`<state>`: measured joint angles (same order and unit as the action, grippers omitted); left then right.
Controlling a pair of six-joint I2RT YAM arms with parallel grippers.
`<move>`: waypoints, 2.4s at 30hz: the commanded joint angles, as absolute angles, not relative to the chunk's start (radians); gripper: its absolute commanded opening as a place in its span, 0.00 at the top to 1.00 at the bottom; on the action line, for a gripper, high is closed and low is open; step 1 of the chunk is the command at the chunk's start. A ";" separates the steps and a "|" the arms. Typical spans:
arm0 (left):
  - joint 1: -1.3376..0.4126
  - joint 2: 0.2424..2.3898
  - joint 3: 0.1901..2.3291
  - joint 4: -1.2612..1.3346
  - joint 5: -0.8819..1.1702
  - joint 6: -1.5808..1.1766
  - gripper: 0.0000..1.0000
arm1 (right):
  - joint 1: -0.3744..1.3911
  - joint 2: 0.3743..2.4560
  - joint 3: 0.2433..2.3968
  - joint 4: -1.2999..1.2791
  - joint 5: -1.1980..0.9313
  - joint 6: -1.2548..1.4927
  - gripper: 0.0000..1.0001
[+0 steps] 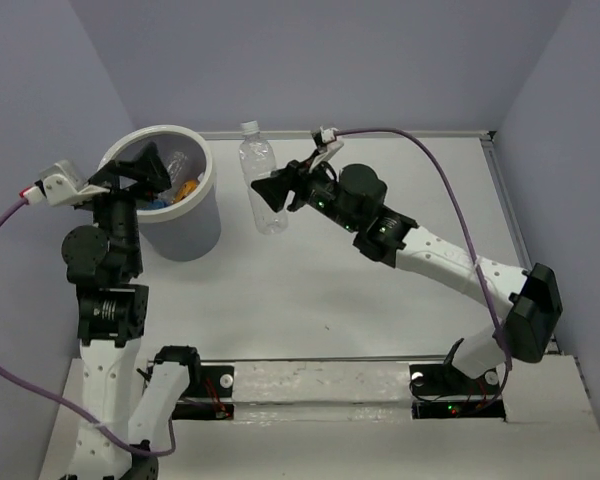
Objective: Put the plastic bottles in the bin
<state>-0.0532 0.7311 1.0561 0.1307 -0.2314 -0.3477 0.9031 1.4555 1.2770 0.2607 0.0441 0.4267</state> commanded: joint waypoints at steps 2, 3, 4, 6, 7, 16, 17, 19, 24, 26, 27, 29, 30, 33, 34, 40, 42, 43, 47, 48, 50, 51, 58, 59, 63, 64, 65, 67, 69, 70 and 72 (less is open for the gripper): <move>-0.058 0.502 1.031 -0.096 -0.005 -0.434 0.01 | 0.943 1.653 1.581 0.373 -0.018 0.312 0.61; -0.058 0.502 1.031 -0.112 -0.005 -0.434 0.01 | 0.943 1.687 1.629 0.373 -0.024 0.307 0.61; -0.057 0.456 1.032 -0.127 -0.005 -0.431 0.01 | 0.953 1.722 1.678 0.373 -0.028 0.302 0.61; -0.057 0.414 1.048 -0.162 -0.005 -0.426 0.01 | 0.963 1.842 1.840 0.364 -0.034 0.284 0.61; -0.057 0.408 1.063 -0.170 0.033 -0.426 0.01 | 0.979 1.883 1.902 0.357 -0.031 0.276 0.61; -0.093 0.393 1.108 -0.212 0.054 -0.400 0.01 | 1.025 2.441 2.603 0.420 0.084 0.218 0.61; -0.106 0.391 1.114 -0.212 0.052 -0.400 0.01 | 1.025 2.472 2.621 0.452 0.098 0.216 0.61; -0.120 0.393 1.120 -0.215 0.049 -0.394 0.01 | 1.025 2.526 2.669 0.535 0.127 0.219 0.61; -0.150 0.393 1.129 -0.219 0.011 -0.373 0.01 | 1.034 2.620 2.683 0.565 0.132 0.252 0.61; -0.150 0.390 1.126 -0.215 0.011 -0.376 0.01 | 1.034 2.617 2.656 0.557 0.127 0.247 0.61; -0.150 0.390 1.124 -0.212 0.011 -0.377 0.01 | 1.043 2.615 2.646 0.554 0.126 0.238 0.60; -0.150 0.393 1.131 -0.212 0.011 -0.377 0.01 | 1.054 2.603 2.620 0.538 0.117 0.229 0.47; -0.149 0.394 1.135 -0.213 -0.007 -0.377 0.01 | 1.054 2.594 2.581 0.543 0.114 0.218 0.41; -0.150 0.403 1.157 -0.222 -0.029 -0.376 0.01 | 1.065 2.559 2.562 0.532 0.109 0.183 0.26; -0.150 0.411 1.172 -0.227 -0.032 -0.373 0.01 | 1.074 2.533 2.542 0.526 0.100 0.183 0.18; -0.150 0.422 1.216 -0.270 -0.069 -0.357 0.01 | 1.074 2.387 2.357 0.583 0.110 0.166 0.11; -0.150 0.417 1.224 -0.287 -0.086 -0.354 0.01 | 1.083 2.313 2.245 0.626 0.118 0.161 0.11; -0.150 0.416 1.226 -0.293 -0.089 -0.354 0.01 | 1.083 2.289 2.212 0.635 0.118 0.161 0.11; -0.150 0.419 1.236 -0.324 -0.097 -0.357 0.01 | 1.083 2.182 2.099 0.655 0.104 0.166 0.11; -0.150 0.422 1.239 -0.333 -0.091 -0.362 0.01 | 1.083 2.136 2.061 0.658 0.085 0.172 0.11; -0.150 0.426 1.249 -0.342 -0.077 -0.368 0.01 | 1.083 2.093 2.036 0.638 0.049 0.179 0.11; -0.150 0.429 1.253 -0.348 -0.069 -0.371 0.01 | 1.083 2.042 2.011 0.606 0.031 0.186 0.11; -0.150 0.416 1.275 -0.377 -0.014 -0.394 0.01 | 1.083 1.653 1.546 0.607 0.075 0.166 0.00; -0.150 0.408 1.260 -0.376 0.000 -0.403 0.01 | 1.083 1.525 1.387 0.601 0.101 0.169 0.00; -0.150 0.361 1.192 -0.365 0.119 -0.442 0.01 | 1.083 1.170 0.990 0.562 0.189 0.231 0.00; -0.150 0.348 1.177 -0.353 0.147 -0.462 0.01 | 1.083 1.098 0.923 0.519 0.201 0.265 0.00; -0.150 0.344 1.142 -0.329 0.216 -0.474 0.01 | 1.083 0.956 0.810 0.482 0.224 0.288 0.00; -0.152 0.334 1.109 -0.302 0.280 -0.512 0.01 | 1.083 0.815 0.720 0.338 0.283 0.328 0.00; -0.152 0.327 1.060 -0.273 0.345 -0.525 0.01 | 1.092 0.618 0.630 0.176 0.337 0.359 0.00; -0.150 0.324 1.046 -0.267 0.351 -0.534 0.01 | 1.092 0.557 0.608 0.125 0.377 0.364 0.00; -0.152 0.316 1.004 -0.253 0.357 -0.541 0.01 | 1.092 0.452 0.574 0.033 0.409 0.379 0.00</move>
